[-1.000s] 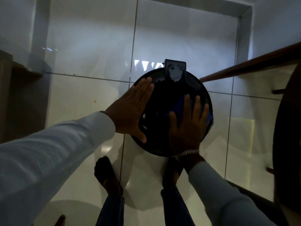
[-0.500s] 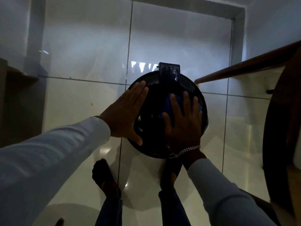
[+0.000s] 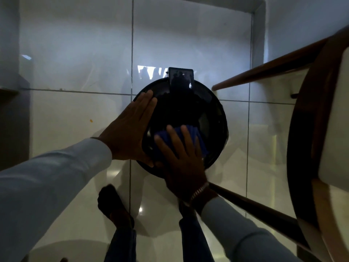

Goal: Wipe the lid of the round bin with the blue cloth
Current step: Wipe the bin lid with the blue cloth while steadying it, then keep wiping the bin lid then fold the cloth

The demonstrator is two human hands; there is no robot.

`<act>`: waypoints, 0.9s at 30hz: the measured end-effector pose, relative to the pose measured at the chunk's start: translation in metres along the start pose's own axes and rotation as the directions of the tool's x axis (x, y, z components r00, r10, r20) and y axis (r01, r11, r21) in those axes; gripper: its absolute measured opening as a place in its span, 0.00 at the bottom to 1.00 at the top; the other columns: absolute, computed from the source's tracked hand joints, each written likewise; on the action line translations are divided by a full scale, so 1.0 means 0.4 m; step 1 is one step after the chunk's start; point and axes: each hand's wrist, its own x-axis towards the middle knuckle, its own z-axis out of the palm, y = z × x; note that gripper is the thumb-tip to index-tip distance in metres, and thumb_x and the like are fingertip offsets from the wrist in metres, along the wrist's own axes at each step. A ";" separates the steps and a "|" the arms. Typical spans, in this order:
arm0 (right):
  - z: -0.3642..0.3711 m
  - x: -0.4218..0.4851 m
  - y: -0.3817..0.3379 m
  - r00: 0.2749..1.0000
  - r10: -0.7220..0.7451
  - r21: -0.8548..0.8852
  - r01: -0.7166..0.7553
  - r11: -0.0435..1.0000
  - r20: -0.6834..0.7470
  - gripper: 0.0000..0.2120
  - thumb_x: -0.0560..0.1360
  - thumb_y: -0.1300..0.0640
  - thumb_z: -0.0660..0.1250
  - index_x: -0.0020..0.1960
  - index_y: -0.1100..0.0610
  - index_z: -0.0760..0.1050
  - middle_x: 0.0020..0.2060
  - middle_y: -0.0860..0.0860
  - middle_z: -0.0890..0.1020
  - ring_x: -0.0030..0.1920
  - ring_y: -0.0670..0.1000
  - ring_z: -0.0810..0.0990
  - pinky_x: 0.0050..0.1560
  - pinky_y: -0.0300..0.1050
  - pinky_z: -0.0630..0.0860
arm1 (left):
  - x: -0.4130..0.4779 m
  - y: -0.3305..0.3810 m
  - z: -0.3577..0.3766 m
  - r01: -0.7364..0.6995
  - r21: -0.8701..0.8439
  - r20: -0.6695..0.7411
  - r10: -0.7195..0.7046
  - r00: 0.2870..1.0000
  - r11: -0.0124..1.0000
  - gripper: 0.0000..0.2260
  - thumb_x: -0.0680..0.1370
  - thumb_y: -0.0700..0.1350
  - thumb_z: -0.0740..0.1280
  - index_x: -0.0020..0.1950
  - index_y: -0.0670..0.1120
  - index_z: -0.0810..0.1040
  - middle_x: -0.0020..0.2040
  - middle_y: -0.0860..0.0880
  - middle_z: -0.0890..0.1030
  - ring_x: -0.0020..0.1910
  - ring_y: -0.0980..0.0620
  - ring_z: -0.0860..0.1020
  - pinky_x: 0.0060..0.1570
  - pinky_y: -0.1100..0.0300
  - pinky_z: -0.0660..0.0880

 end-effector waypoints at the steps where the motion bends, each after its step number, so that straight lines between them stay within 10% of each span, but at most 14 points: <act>1: -0.005 -0.030 0.033 0.998 -0.059 -0.033 0.060 0.998 0.016 0.28 0.76 0.40 0.57 0.73 0.45 0.58 0.75 0.53 0.62 0.76 0.61 0.54 0.69 0.71 0.60 | 0.000 -0.001 -0.001 0.017 -0.002 0.023 -0.017 1.000 1.000 0.65 0.54 0.73 0.70 0.76 0.44 0.38 0.78 0.43 0.39 0.77 0.45 0.39 0.75 0.47 0.48; 8: -0.045 0.094 0.172 0.972 0.190 0.137 -0.172 0.976 -0.136 0.30 0.74 0.40 0.61 0.73 0.51 0.62 0.74 0.58 0.63 0.74 0.65 0.56 0.71 0.68 0.58 | 0.005 0.001 0.021 0.064 -0.075 0.030 -0.062 0.998 0.995 0.65 0.52 0.76 0.67 0.75 0.49 0.34 0.78 0.48 0.36 0.76 0.49 0.34 0.74 0.52 0.41; 15: -0.041 0.074 0.047 0.705 0.693 0.319 -0.629 0.709 -0.150 0.33 0.75 0.40 0.59 0.75 0.50 0.55 0.75 0.59 0.59 0.75 0.64 0.55 0.73 0.65 0.58 | 0.008 0.014 0.028 0.085 -0.064 0.009 -0.084 0.996 0.994 0.66 0.51 0.77 0.65 0.75 0.49 0.34 0.78 0.48 0.36 0.76 0.48 0.35 0.73 0.54 0.42; 19: -0.063 -0.014 -0.015 0.865 0.502 0.308 -0.485 0.819 0.026 0.38 0.72 0.34 0.57 0.76 0.48 0.51 0.77 0.56 0.53 0.76 0.61 0.48 0.73 0.61 0.50 | 0.002 0.061 -0.001 0.163 -0.055 0.024 -0.162 0.987 0.985 0.67 0.52 0.67 0.76 0.75 0.44 0.36 0.78 0.41 0.38 0.76 0.44 0.37 0.74 0.50 0.46; 27: -0.125 -0.047 0.063 0.698 0.712 0.615 -0.596 0.515 0.080 0.34 0.72 0.56 0.70 0.72 0.62 0.59 0.68 0.61 0.68 0.68 0.60 0.67 0.69 0.55 0.66 | -0.002 0.290 0.025 0.238 -0.510 -0.090 -0.326 0.941 0.827 0.30 0.75 0.44 0.58 0.75 0.39 0.53 0.73 0.36 0.64 0.73 0.40 0.61 0.73 0.50 0.58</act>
